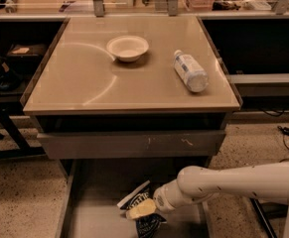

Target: Place blue chip bag into middle drawer

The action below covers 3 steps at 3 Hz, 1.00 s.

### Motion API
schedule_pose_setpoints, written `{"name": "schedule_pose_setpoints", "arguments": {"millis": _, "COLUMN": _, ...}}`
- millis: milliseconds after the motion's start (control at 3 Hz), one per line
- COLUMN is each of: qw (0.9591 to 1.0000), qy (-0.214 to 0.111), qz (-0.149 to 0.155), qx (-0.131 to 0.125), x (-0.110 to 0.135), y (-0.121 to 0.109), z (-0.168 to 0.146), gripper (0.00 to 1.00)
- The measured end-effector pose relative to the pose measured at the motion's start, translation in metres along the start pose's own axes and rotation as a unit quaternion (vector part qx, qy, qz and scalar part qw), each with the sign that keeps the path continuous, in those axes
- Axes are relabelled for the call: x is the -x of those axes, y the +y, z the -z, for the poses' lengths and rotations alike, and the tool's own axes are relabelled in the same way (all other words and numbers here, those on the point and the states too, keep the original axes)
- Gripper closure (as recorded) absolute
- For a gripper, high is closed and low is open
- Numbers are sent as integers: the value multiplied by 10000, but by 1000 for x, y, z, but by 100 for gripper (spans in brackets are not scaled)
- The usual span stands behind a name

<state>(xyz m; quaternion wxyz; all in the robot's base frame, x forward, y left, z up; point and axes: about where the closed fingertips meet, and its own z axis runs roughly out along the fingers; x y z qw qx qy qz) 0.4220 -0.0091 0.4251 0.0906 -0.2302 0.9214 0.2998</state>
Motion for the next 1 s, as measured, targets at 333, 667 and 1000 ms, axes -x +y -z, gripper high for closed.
{"name": "schedule_pose_setpoints", "arguments": {"millis": 333, "qw": 9983, "qy": -362, "qz": -318, "qx": -328, "x": -7, "y": 10, "z": 41, "gripper": 0}}
{"name": "schedule_pose_setpoints", "arguments": {"millis": 667, "qw": 9919, "qy": -656, "qz": -723, "qx": -814, "x": -34, "y": 27, "z": 83, "gripper": 0}}
{"name": "schedule_pose_setpoints", "arguments": {"millis": 1000, "qw": 9781, "qy": -894, "qz": -1280, "qx": -1376, "x": -60, "y": 27, "z": 117, "gripper": 0}}
